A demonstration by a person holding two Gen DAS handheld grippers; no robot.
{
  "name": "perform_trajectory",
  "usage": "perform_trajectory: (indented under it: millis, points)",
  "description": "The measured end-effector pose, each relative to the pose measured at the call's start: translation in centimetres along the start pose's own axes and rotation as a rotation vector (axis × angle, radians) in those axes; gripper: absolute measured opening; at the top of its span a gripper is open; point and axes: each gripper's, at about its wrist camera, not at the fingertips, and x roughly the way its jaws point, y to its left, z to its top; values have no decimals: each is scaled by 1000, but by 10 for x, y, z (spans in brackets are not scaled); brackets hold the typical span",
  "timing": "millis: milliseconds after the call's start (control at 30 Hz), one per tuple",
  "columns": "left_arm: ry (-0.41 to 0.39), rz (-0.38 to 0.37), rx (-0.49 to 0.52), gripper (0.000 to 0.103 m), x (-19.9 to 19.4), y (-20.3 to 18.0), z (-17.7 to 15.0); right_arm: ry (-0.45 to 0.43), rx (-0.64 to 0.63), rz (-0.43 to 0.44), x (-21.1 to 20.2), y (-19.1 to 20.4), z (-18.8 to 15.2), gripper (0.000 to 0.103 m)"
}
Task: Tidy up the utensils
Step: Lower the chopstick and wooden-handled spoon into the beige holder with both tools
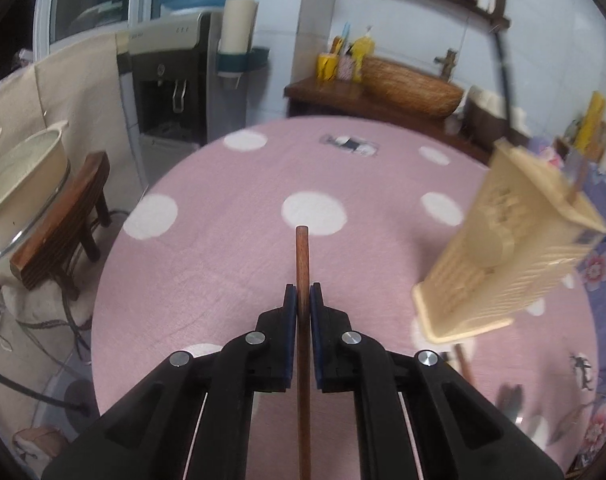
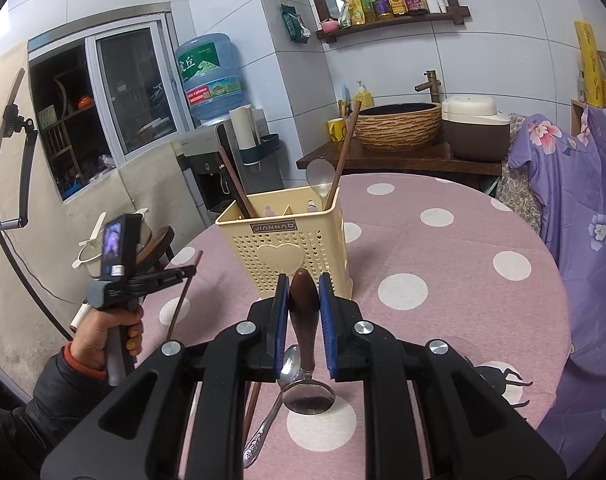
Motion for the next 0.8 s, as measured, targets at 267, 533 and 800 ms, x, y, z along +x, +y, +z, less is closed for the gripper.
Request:
perform_trajectory:
  millis: [267, 533, 800]
  points:
    - [-163, -118, 33, 8, -75, -17, 5, -8, -18, 17, -3, 3, 0, 16]
    - [-245, -203, 63, 8, -118, -26, 0, -4, -24, 22, -3, 6, 1, 16]
    - [-257, -242, 56, 8, -127, -25, 2, -6, -31, 16, -6, 9, 3, 16]
